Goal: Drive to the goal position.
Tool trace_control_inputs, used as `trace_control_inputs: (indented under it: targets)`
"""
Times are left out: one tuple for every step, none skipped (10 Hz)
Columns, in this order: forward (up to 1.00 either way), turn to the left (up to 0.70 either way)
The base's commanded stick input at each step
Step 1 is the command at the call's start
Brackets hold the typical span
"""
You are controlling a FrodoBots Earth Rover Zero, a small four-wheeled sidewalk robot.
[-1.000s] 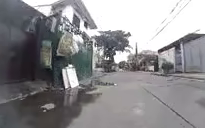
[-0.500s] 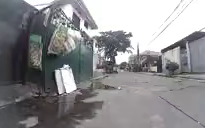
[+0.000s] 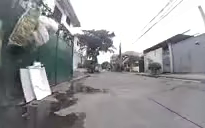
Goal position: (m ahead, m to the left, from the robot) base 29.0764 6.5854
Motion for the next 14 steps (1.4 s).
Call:
trace_control_inputs:
  targets:
    - [1.0,-0.12]
    - [1.0,0.0]
    - [1.0,0.0]
    - [1.0,0.0]
    - [1.0,0.0]
    - [1.0,0.15]
    - [1.0,0.32]
    - [1.0,0.15]
    - [1.0,0.07]
    - [1.0,0.02]
    - [1.0,0.01]
    - [1.0,0.0]
    - [1.0,0.0]
    - [1.0,0.0]
